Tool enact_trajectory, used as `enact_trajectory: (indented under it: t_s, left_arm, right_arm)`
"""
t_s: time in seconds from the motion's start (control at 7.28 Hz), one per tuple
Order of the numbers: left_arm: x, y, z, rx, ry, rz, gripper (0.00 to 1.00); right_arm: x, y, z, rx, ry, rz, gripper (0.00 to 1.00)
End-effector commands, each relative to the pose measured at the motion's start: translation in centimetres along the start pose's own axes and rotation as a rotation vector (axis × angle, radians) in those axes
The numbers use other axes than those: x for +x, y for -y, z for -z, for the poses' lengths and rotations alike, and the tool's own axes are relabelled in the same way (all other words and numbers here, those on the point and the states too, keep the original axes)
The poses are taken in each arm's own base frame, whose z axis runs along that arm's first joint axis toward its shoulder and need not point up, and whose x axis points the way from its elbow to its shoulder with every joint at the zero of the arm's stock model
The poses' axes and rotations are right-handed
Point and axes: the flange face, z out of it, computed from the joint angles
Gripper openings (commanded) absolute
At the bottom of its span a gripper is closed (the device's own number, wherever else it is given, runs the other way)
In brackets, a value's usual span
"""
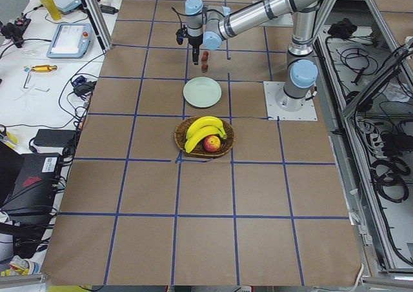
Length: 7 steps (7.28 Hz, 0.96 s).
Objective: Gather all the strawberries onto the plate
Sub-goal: 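Lower the left gripper onto the strawberry nearest the plate and grasp it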
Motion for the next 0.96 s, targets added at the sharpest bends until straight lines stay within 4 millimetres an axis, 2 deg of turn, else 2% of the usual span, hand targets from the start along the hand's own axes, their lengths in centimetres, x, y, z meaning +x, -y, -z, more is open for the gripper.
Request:
enact_trajectory:
  t_s: [0.0,0.14,0.27,0.41,0.55,0.82]
  left_arm:
    - [1.2,-1.2,-4.0,0.009,0.001,0.015,0.97]
    - [1.1,-1.2,-4.0,0.011,0.009,0.008,0.84]
    - [0.4,-1.3,-4.3,0.007,0.075,0.006,0.57]
    - [0.3,-1.4,-4.4,0.004,0.086,0.009,0.51]
    - [0.4,-1.5,-4.4,-0.002,0.085,0.009,0.40]
    - [1.4,-2.5,-4.5,-0.050,0.088,-0.003,0.43]
  right_arm:
    - [0.0,0.0,0.0,-0.001,0.000,0.002,1.00]
    - [0.0,0.0,0.0,-0.001,0.000,0.000,1.00]
    - [0.0,0.0,0.0,-0.001,0.000,0.000,1.00]
    - [0.0,0.0,0.0,-0.001,0.000,0.000,1.00]
    - [0.0,0.0,0.0,-0.001,0.000,0.000,1.00]
    - [0.0,0.0,0.0,-0.001,0.000,0.000,1.00]
